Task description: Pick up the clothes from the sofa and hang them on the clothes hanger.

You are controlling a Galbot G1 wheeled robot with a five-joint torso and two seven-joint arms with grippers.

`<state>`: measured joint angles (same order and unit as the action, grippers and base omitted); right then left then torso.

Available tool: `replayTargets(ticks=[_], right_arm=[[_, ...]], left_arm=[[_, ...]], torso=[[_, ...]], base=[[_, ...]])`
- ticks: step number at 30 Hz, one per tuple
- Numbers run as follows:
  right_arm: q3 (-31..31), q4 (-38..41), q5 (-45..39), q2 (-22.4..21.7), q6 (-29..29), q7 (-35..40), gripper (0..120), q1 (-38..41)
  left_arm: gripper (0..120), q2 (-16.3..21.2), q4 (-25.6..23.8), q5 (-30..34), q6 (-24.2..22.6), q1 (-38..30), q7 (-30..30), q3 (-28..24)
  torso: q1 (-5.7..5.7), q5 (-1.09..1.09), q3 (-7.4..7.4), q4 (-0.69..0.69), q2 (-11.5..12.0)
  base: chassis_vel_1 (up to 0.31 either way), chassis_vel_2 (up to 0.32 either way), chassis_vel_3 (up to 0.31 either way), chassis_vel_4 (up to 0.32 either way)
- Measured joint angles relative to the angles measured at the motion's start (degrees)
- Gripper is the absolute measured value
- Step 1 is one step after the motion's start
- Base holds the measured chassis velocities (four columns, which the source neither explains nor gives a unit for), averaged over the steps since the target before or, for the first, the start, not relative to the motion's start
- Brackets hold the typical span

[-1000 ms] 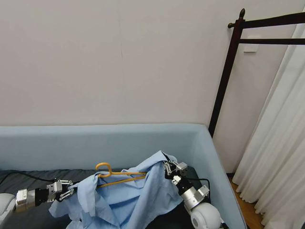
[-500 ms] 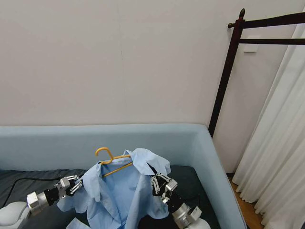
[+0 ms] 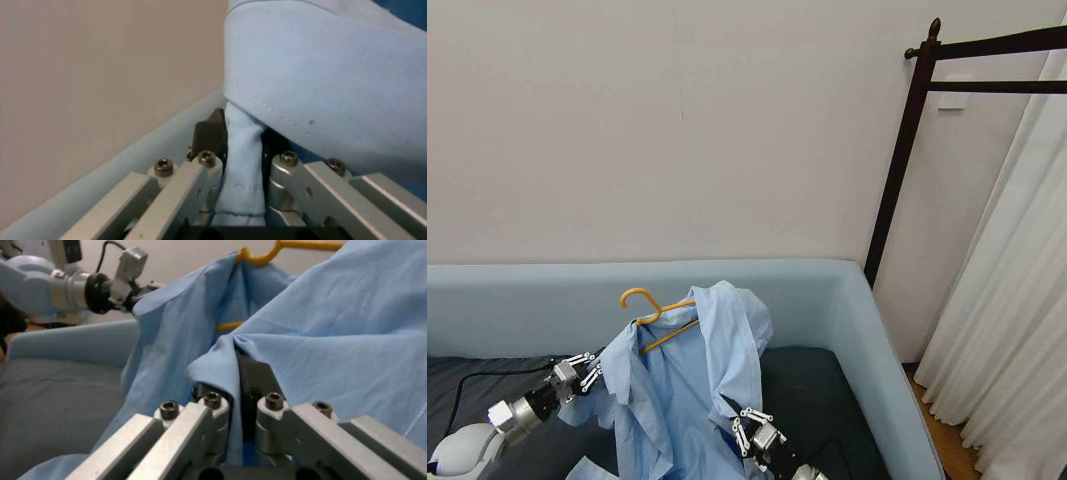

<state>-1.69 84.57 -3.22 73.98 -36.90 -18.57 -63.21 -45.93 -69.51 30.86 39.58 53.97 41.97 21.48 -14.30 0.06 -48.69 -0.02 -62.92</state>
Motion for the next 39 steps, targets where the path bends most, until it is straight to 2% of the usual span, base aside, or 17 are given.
replayTargets(ticks=[1, 6, 7, 8, 10, 12, 15, 16, 17, 19, 20, 23, 26, 29, 30, 34, 39], right_arm=[[0.00, 0.00, 0.00, 0.00, 0.00, 0.00, 7, 0.00], [-1.99, -2.68, 6.93, -1.27, 3.00, 5.39, 30, -1.14], [-1.99, -2.68, 6.93, -1.27, 3.00, 5.39, 30, -1.14], [-2.15, -3.04, 8.57, -1.61, 4.41, 8.64, 35, -1.33], [-2.59, -2.86, 8.89, -2.27, 5.90, 11.99, 44, -1.73], [-2.66, -2.33, 7.95, -2.57, 5.98, 11.66, 48, -1.94], [-1.70, -1.16, 3.01, -3.21, 2.11, 1.66, 64, -2.29], [-1.70, -1.16, 3.01, -3.21, 2.11, 1.66, 64, -2.29], [-1.03, -1.25, -0.29, -3.39, 0.05, -4.04, 67, -2.29], [1.70, -1.48, -13.01, -3.73, -3.17, -19.79, 77, -2.33], [1.70, -1.48, -13.01, -3.73, -3.17, -19.79, 77, -2.33], [3.99, -0.11, -22.06, -4.98, -3.98, -33.38, 90, -2.66], [4.29, 0.61, -25.87, -5.91, -3.89, -34.47, 97, -2.47], [3.34, 2.15, -27.45, -6.74, -2.64, -21.48, 100, -0.63], [3.34, 2.15, -27.45, -6.74, -2.64, -21.48, 100, -0.63], [-0.86, 6.12, -28.10, -7.73, 3.49, 1.31, 100, 3.71], [-3.25, 8.43, -34.36, -8.21, 7.61, 6.09, 100, 8.16]], left_arm=[[7, 0.00, 0.00, 0.00, 0.00, 0.00, 0.00, 0.00], [7, 0.75, -2.72, -0.18, -0.02, 0.83, -2.67, 0.62], [7, 0.75, -2.72, -0.18, -0.02, 0.83, -2.67, 0.62], [7, 1.04, -3.24, -0.18, -0.11, 0.84, -3.30, 0.83], [7, 1.71, -3.90, -0.11, -0.26, 0.84, -3.79, 1.15], [7, 2.04, -4.09, -0.07, -0.34, 0.84, -3.83, 1.24], [7, 3.13, -4.47, -0.05, -0.78, 0.95, -3.83, 1.36], [7, 3.13, -4.47, -0.05, -0.78, 0.95, -3.83, 1.36], [7, 3.57, -4.49, -0.07, -1.08, 0.75, -3.83, 1.37], [6, 4.86, -4.22, -0.08, -1.55, -0.38, -3.83, 1.38], [6, 4.86, -4.22, -0.08, -1.55, -0.38, -3.83, 1.38], [6, 7.47, -3.24, -0.01, -1.97, -2.11, -3.73, 1.14], [5, 8.88, -2.64, 0.31, -2.05, -3.13, -3.52, 1.01], [5, 9.95, -3.66, 1.01, -2.06, -2.69, -2.72, 1.06], [5, 9.95, -3.66, 1.01, -2.06, -2.69, -2.72, 1.06], [5, 10.17, -6.65, 0.79, -2.48, -0.21, -1.35, 1.55], [5, 9.01, -8.00, -1.55, -3.22, 1.26, -1.14, 1.59]], torso=[[0.00, 0.00, 0.00, 0.00, 0.00], [0.00, -0.01, 0.00, 0.00, 0.00], [0.00, -0.01, 0.00, 0.00, 0.00], [0.00, -0.01, 0.00, 0.00, 0.00], [0.00, 0.00, 0.00, -0.02, 0.00], [0.00, -0.01, 0.00, -0.02, 0.00], [0.00, -0.01, 0.00, 0.00, 0.00], [0.00, -0.01, 0.00, 0.00, 0.00], [0.00, -0.01, 0.00, 0.02, 0.00], [0.00, 0.01, 0.00, 0.00, 0.00], [0.00, 0.01, 0.00, 0.00, 0.00], [0.00, 0.00, -0.01, -0.02, 0.00], [0.00, 0.01, -0.01, -0.01, 0.00], [0.00, 0.00, -0.01, -0.01, 0.00], [0.00, 0.00, -0.01, -0.01, 0.00], [0.00, 0.00, -0.01, 0.01, 0.00], [0.00, 0.00, -0.01, 0.01, 0.00]], base=[[0.000, 0.000, 0.000, 0.000], [0.000, 0.000, 0.000, 0.000], [0.000, 0.000, 0.000, 0.000], [0.000, 0.000, 0.000, 0.000], [0.000, 0.000, 0.000, 0.000], [0.000, 0.000, 0.000, 0.000], [0.000, 0.000, 0.000, 0.000], [0.000, 0.000, 0.000, 0.000], [0.000, 0.000, 0.000, 0.000], [0.000, 0.000, 0.000, 0.000], [0.000, 0.000, 0.000, 0.000], [0.000, 0.000, 0.000, 0.000], [0.000, 0.000, 0.000, 0.000], [0.000, 0.000, 0.000, 0.000], [0.000, 0.000, 0.000, 0.000], [0.000, 0.000, 0.000, 0.000], [0.000, 0.000, 0.000, 0.000]])
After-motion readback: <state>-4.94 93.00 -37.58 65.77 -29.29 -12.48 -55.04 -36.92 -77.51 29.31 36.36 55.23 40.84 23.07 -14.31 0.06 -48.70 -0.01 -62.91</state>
